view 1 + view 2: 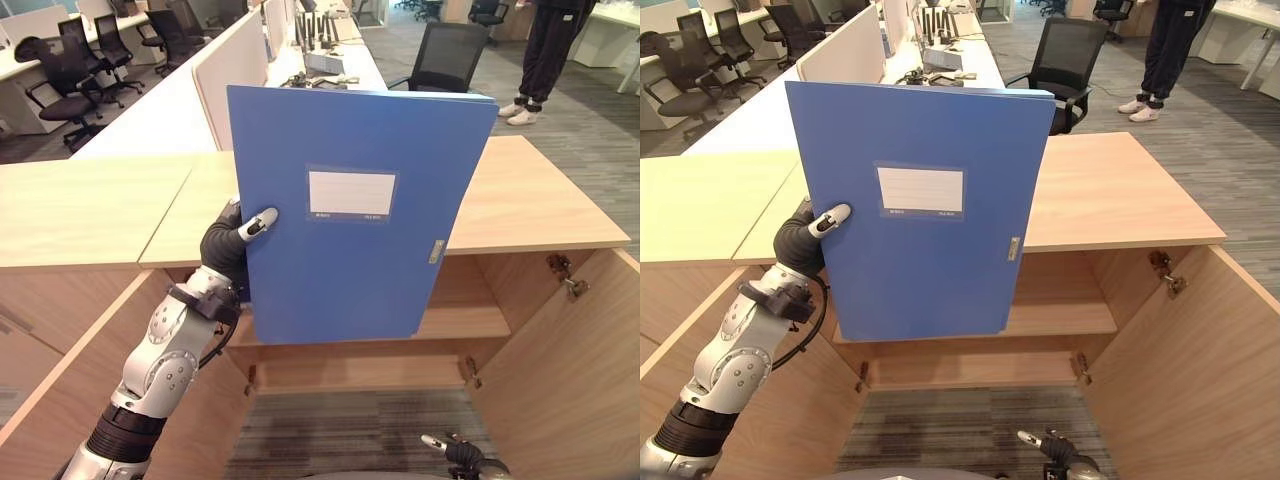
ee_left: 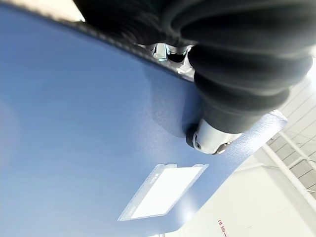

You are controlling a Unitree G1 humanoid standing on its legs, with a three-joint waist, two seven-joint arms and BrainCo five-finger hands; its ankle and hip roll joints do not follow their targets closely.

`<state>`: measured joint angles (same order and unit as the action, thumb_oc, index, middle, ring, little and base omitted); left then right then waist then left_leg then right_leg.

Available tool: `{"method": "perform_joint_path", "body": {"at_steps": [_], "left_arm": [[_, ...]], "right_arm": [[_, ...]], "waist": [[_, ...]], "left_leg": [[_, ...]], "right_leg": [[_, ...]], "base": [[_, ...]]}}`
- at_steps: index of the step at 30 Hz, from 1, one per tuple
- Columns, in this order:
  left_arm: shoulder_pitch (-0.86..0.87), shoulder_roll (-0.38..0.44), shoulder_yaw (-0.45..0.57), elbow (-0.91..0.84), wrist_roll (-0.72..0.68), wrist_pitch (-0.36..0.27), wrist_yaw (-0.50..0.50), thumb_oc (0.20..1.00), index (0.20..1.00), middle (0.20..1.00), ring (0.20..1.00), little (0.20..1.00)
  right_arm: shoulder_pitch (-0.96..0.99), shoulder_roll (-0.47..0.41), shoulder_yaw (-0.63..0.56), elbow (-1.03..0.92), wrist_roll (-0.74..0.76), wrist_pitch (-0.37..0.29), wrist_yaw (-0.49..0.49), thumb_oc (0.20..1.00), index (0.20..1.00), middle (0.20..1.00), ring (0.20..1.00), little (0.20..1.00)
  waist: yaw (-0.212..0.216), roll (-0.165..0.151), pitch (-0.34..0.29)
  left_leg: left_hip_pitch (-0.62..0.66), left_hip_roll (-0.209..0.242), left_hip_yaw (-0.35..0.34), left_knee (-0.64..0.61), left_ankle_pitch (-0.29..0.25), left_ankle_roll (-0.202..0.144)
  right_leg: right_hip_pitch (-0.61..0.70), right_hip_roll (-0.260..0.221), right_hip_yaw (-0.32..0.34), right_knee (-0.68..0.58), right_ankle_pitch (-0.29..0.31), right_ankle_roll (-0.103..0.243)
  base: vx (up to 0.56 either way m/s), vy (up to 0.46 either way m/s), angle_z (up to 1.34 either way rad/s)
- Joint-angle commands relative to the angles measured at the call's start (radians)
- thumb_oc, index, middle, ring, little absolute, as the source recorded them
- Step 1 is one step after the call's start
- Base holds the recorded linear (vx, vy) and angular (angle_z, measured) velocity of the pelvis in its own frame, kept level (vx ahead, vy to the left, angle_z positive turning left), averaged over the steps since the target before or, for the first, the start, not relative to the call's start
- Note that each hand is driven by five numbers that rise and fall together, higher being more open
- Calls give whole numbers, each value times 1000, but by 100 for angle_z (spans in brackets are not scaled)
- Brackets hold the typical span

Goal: Put the empty folder in the office cabinet

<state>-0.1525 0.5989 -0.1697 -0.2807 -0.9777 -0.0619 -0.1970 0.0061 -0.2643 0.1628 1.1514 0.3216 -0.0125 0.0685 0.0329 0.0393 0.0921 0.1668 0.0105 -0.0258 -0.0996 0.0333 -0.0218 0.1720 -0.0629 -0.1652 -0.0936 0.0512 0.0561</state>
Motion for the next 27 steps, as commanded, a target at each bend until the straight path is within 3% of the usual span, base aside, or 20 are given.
{"method": "perform_joint_path", "body": {"at_steps": [1,11,16,19,27], "left_arm": [[-90,36,-8,-67,-60,-36,-24,200,200,200,200,200],[-12,21,14,-22,95,-35,-15,200,200,200,200,200],[55,20,78,-12,166,-48,-24,200,200,200,200,200],[86,19,107,16,186,-47,-53,200,200,200,200,200],[106,4,135,78,212,-45,-87,200,200,200,200,200]], "right_arm": [[-111,-4,41,68,-31,-15,5,1000,1000,1000,1000,1000],[-112,-4,32,-7,11,-23,20,1000,1000,1000,1000,1000],[-64,-47,10,-291,103,-45,61,1000,1000,1000,1000,1000],[-10,-127,-13,-557,212,-50,140,1000,1000,1000,1000,1000],[5,-225,-28,-825,386,1,274,1000,1000,1000,1000,1000]], "waist": [[-3,-15,14],[-2,-19,21],[-1,-23,24],[-4,-29,23],[-11,-34,18]], "left_leg": [[32,19,46,12,-81,-25],[29,19,50,12,-82,-26],[26,20,54,12,-80,-28],[27,21,55,12,-82,-29],[28,23,60,12,-82,-31]], "right_leg": [[30,-22,31,62,-117,68],[22,-22,39,62,-115,68],[16,-23,41,65,-116,68],[15,-24,39,70,-119,69],[13,-27,37,68,-116,71]], "base": [[5,-3,-5],[9,-1,-4],[6,0,-2],[0,0,0],[2,0,0]]}}
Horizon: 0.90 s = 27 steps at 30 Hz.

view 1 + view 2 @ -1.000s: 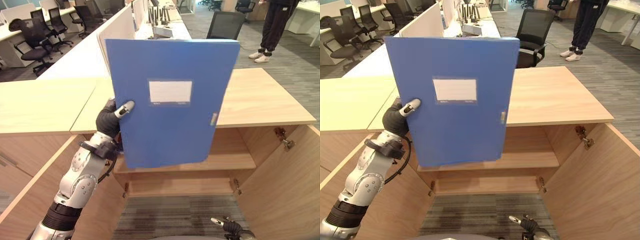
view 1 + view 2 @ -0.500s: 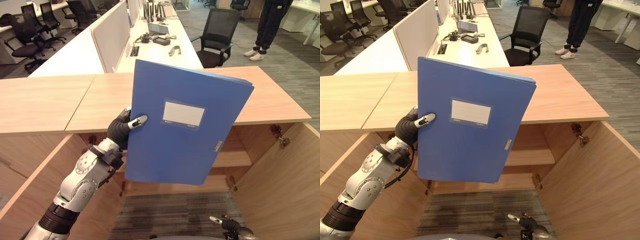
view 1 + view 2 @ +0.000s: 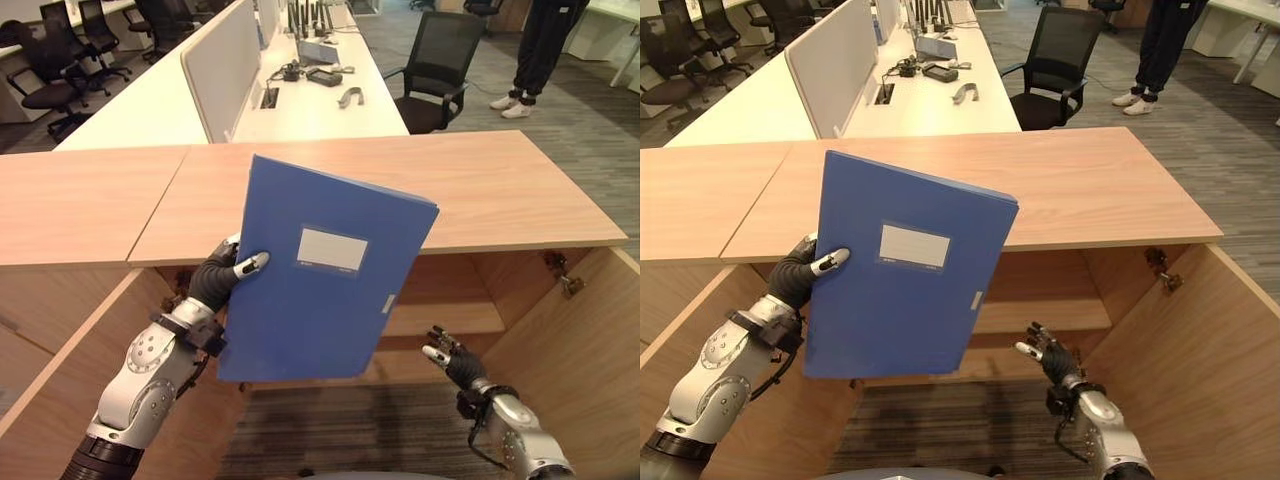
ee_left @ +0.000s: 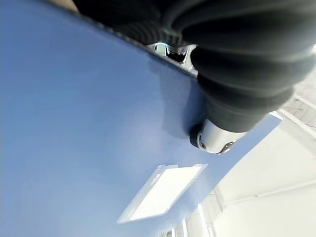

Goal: Put the empty folder in the office cabinet

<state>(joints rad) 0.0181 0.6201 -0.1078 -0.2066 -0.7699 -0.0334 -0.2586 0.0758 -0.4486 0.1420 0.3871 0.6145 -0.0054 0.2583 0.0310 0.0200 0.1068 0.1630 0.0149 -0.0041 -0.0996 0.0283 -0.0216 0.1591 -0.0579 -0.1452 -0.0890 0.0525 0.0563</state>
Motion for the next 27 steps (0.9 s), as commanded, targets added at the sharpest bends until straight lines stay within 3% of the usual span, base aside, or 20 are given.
{"method": "perform_joint_path", "body": {"at_steps": [1,6,14,27], "left_arm": [[-64,-22,77,12,4,-72,-31,200,200,200,200,200],[-86,-50,85,30,26,-73,-52,200,200,200,200,200],[-143,-82,85,28,42,-77,-63,200,200,200,200,200],[-224,-111,31,38,73,-84,-59,200,200,200,200,200]], "right_arm": [[-64,-53,-4,-91,112,8,107,1000,1000,1000,1000,1000],[-87,-51,33,-187,211,46,193,1000,1000,1000,1000,1000],[-115,-7,89,-216,248,77,247,1000,1000,1000,1000,1000],[-190,50,175,-328,269,67,258,1000,1000,1000,1000,1000]], "waist": [[-10,-16,3],[-12,-18,-1],[-13,-20,-5],[-18,-21,-8]], "left_leg": [[32,19,40,12,-77,-32],[31,21,43,12,-76,-33],[26,21,44,12,-73,-33],[12,24,46,12,-57,-32]], "right_leg": [[26,-32,17,62,-117,72],[26,-32,17,58,-116,73],[28,-32,19,49,-112,73],[13,-31,23,49,-99,68]], "base": [[0,0,0],[0,0,0],[0,0,0],[-10,-2,-1]]}}
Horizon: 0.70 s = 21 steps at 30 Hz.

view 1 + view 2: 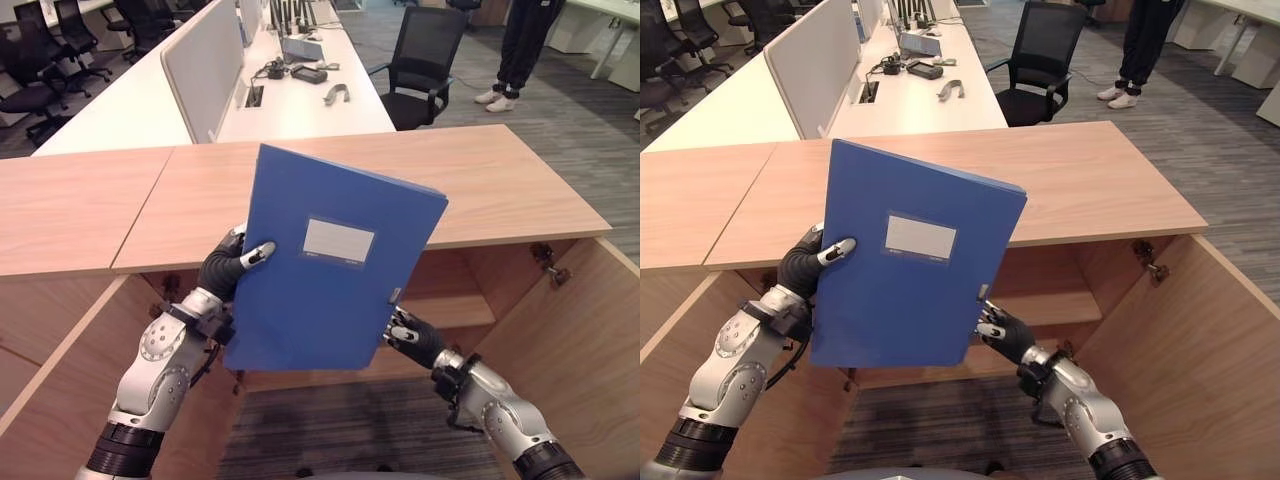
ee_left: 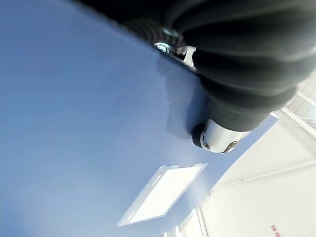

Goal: Put the empty folder in the office cabinet

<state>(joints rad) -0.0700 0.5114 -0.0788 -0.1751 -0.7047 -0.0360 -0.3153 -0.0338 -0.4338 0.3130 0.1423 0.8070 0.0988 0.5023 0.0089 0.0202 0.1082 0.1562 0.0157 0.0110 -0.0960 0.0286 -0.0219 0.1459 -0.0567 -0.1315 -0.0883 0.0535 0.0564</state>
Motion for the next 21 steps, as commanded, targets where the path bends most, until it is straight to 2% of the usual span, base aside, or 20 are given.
{"method": "perform_joint_path", "body": {"at_steps": [1,2,5,14,21], "left_arm": [[-137,-3,-2,7,11,-81,-3,200,200,200,200,200],[-137,-3,-3,7,11,-81,-3,200,200,200,200,200],[-138,-13,-21,16,19,-76,-4,200,200,200,200,200],[-141,-65,-104,50,25,-58,-12,200,200,200,200,200],[-132,-98,-129,62,15,-53,-7,200,200,200,200,200]], "right_arm": [[-85,40,9,-90,82,-39,12,1000,1000,1000,1000,1000],[-85,40,9,-89,82,-39,12,1000,1000,1000,1000,1000],[-118,59,31,-121,79,-53,0,1000,1000,1000,1000,1000],[-174,105,84,-138,65,-74,-25,1000,1000,1000,1000,1000],[-195,124,93,-132,59,-86,-45,1000,1000,1000,1000,1000]], "waist": [[4,-21,-10],[4,-21,-11],[4,-22,-10],[2,-24,-8],[4,-26,-8]], "left_leg": [[18,23,32,9,-57,-32],[25,23,31,9,-69,-32],[17,24,33,9,-56,-32],[25,25,31,9,-67,-30],[23,24,32,9,-67,-29]], "right_leg": [[26,-31,8,47,-100,68],[34,-31,8,45,-109,69],[24,-29,10,47,-99,65],[32,-28,16,45,-107,63],[30,-27,15,47,-107,63]], "base": [[40,-4,0],[37,-5,1],[-14,-3,0],[7,-1,0],[0,0,0]]}}
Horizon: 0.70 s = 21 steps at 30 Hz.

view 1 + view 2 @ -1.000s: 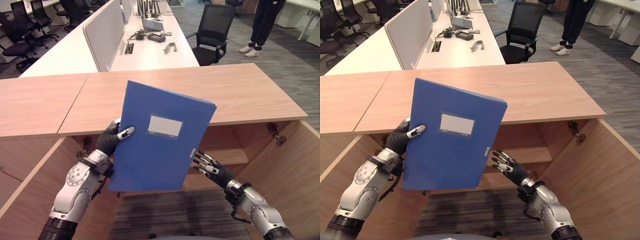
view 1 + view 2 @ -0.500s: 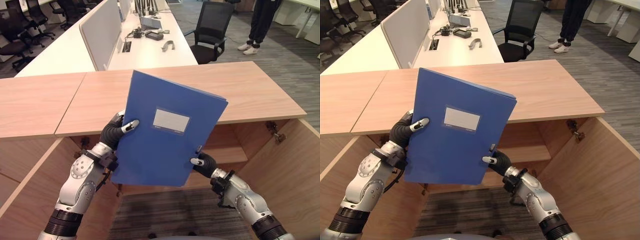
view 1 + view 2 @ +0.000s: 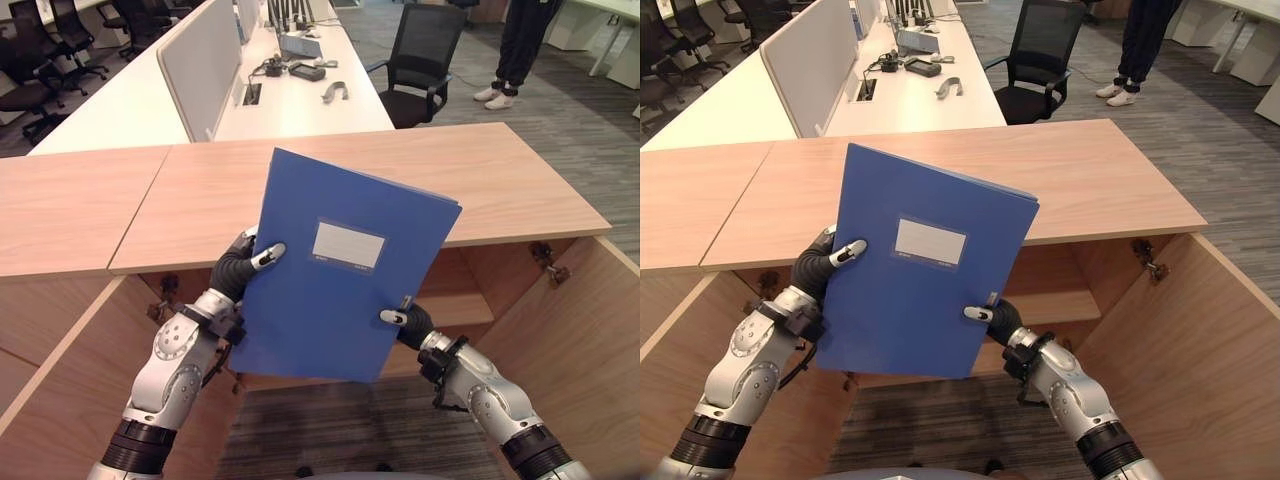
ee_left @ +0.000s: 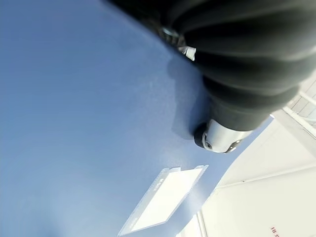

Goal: Put the empty folder in the office cabinet

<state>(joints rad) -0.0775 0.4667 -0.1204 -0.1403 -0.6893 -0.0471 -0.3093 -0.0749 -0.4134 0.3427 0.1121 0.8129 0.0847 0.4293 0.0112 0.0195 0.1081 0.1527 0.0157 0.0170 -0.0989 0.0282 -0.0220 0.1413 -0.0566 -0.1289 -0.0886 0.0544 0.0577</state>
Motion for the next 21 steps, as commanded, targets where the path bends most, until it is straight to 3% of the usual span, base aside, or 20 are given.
{"method": "perform_joint_path", "body": {"at_steps": [1,8,9,10,21], "left_arm": [[-124,-57,-92,28,-6,-41,-11,200,200,200,200,200],[-142,-90,-122,25,-30,-43,3,200,200,200,200,200],[-147,-97,-132,25,-35,-43,4,200,200,200,200,200],[-147,-97,-132,26,-35,-43,4,200,200,200,200,200],[-152,-105,-145,26,-37,-42,3,200,200,200,200,200]], "right_arm": [[-154,108,67,-100,57,-73,26,1000,1000,1000,1000,1000],[-162,119,89,-96,61,-74,19,1000,1000,1000,1000,1000],[-165,122,95,-92,62,-75,18,238,238,238,238,238],[-166,122,95,-92,62,-75,18,200,200,200,200,200],[-165,124,105,-89,58,-74,23,200,200,200,200,200]], "waist": [[2,-25,-8],[1,-28,-7],[1,-28,-7],[1,-28,-7],[1,-29,-7]], "left_leg": [[27,24,25,12,-66,-29],[26,24,24,12,-67,-27],[27,24,23,12,-67,-27],[27,24,23,12,-67,-27],[28,23,22,12,-70,-25]], "right_leg": [[34,-28,12,48,-108,61],[34,-27,11,50,-109,60],[33,-27,12,50,-110,59],[33,-27,12,50,-110,59],[32,-28,11,54,-111,61]], "base": [[0,0,0],[0,0,0],[0,0,0],[0,0,0],[0,0,0]]}}
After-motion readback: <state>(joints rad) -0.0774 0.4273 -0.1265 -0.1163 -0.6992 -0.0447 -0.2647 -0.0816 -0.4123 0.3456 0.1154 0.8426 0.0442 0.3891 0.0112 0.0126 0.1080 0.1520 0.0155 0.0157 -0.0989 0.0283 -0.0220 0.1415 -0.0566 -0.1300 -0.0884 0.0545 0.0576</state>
